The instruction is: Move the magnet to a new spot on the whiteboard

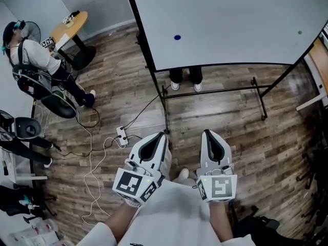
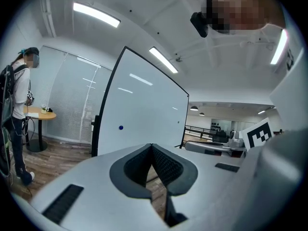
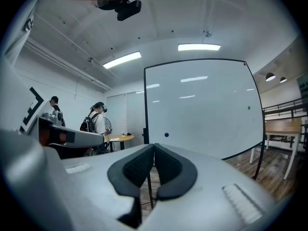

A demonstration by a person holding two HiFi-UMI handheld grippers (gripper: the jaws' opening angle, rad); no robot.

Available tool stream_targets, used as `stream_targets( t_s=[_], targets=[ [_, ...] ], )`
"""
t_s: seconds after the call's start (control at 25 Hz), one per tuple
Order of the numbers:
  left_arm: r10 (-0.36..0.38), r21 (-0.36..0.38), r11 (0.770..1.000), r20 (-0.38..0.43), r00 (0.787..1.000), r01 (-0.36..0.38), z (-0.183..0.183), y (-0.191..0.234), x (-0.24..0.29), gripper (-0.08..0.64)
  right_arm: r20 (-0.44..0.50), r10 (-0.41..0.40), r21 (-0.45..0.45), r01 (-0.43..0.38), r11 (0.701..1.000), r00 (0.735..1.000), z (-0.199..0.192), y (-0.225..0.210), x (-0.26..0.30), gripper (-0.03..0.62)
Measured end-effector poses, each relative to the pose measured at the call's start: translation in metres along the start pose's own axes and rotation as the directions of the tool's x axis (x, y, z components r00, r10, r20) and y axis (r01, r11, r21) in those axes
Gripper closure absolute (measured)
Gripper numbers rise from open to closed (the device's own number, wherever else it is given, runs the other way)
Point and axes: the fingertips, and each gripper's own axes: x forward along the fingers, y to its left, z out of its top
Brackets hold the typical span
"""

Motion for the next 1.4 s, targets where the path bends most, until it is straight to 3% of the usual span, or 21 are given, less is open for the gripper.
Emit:
stream_targets(
  t_s=[0.32,0.64,0.76,1.12,1.4],
  targets=[
    [-0.011,-0.028,1.000,0.014,1.000,0.011,0.020,0.068,0.063,0.554,-0.018,-0.002,-0.022,0.002,1.000,1.000,0.002,-0.009,0.095,0.581],
    [-0.103,-0.015,0.995,0.022,0.994,0.103,0.057,0.141,0.143,0.554,-0.006,-0.053,-0.074,0.052,0.996,0.999,0.024,-0.020,0.204,0.581],
    [-0.133,-0.014,0.991,0.026,0.991,0.133,0.069,0.161,0.165,0.554,0.008,-0.079,-0.051,0.080,0.996,0.997,0.025,-0.026,0.233,0.581],
    [-0.170,-0.028,0.985,0.003,0.985,0.170,0.077,0.184,0.216,0.554,-0.014,-0.102,-0.066,0.101,0.993,0.995,0.033,-0.041,0.287,0.581],
    [-0.140,-0.031,0.990,-0.011,0.990,0.140,0.082,0.181,0.238,0.554,-0.033,-0.048,-0.067,0.045,0.997,0.998,0.026,-0.054,0.304,0.580]
  ],
)
